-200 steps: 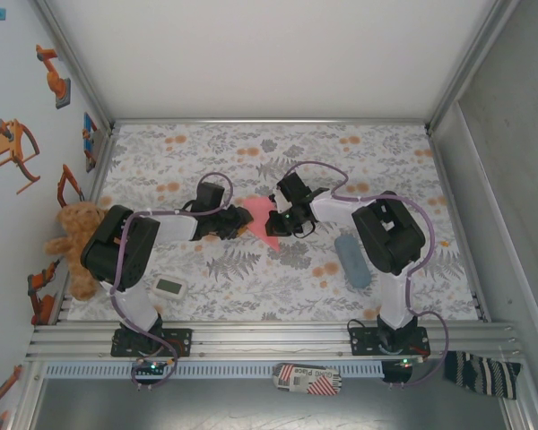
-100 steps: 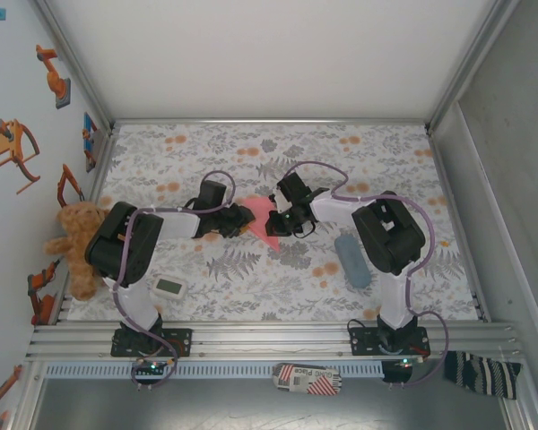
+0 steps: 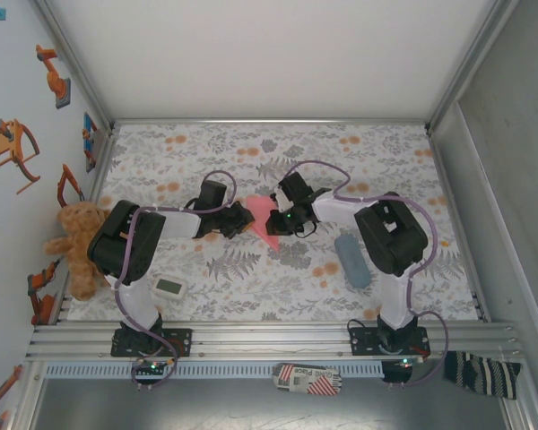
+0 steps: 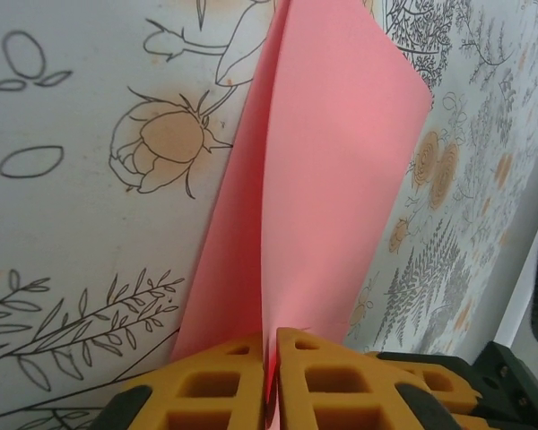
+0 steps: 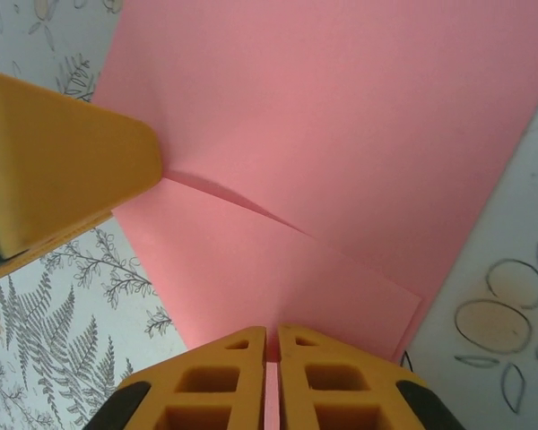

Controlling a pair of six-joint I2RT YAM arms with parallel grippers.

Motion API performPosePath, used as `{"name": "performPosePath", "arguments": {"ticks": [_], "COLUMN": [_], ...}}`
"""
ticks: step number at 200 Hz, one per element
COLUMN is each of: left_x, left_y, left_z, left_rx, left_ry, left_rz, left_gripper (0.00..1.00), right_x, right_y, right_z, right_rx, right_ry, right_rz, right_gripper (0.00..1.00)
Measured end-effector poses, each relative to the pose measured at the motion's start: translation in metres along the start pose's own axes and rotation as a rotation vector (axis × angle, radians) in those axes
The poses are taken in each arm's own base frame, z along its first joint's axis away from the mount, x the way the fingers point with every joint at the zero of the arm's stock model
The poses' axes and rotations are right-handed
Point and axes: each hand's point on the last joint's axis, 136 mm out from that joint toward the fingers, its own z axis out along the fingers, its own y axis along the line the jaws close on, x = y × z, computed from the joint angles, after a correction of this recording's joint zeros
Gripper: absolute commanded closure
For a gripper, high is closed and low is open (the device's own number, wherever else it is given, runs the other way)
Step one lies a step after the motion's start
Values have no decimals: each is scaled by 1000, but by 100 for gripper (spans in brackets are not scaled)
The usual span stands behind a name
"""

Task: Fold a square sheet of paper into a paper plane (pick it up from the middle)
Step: Fourth fold the wing at the center of the table.

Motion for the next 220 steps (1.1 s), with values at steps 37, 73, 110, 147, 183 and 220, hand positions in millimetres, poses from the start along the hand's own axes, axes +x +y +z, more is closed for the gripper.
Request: {"name": "performPosePath", "arguments": {"ticks": [37, 73, 110, 147, 183, 220], "left_x": [-8, -22, -37, -42, -41, -39], "left_y": [-1, -11, -14, -6, -6, -3], "left_z": [-5, -30, -45, -48, -45, -44], "left_rx": [-19, -46, -93, -153, -178, -203], "left_ry": [-51, -160, -253, -285, -278, -267], "left_rz": [-6, -26, -81, -128, -148, -161], "left_gripper": [89, 89, 89, 88, 88, 86], "right_x": [-18, -29, -39, -30, -17, -15], "right_y": [12, 23, 28, 43, 47, 50], "right_z": [-31, -56, -55, -36, -11, 6], "right_rx": [2, -1, 54, 95, 108, 109], "right_ry": [-141, -280, -352, -348, -300, -271], "right_rz": [-92, -204, -304, -433, -511, -542], "right_gripper": [77, 69, 59, 63, 66, 65]}}
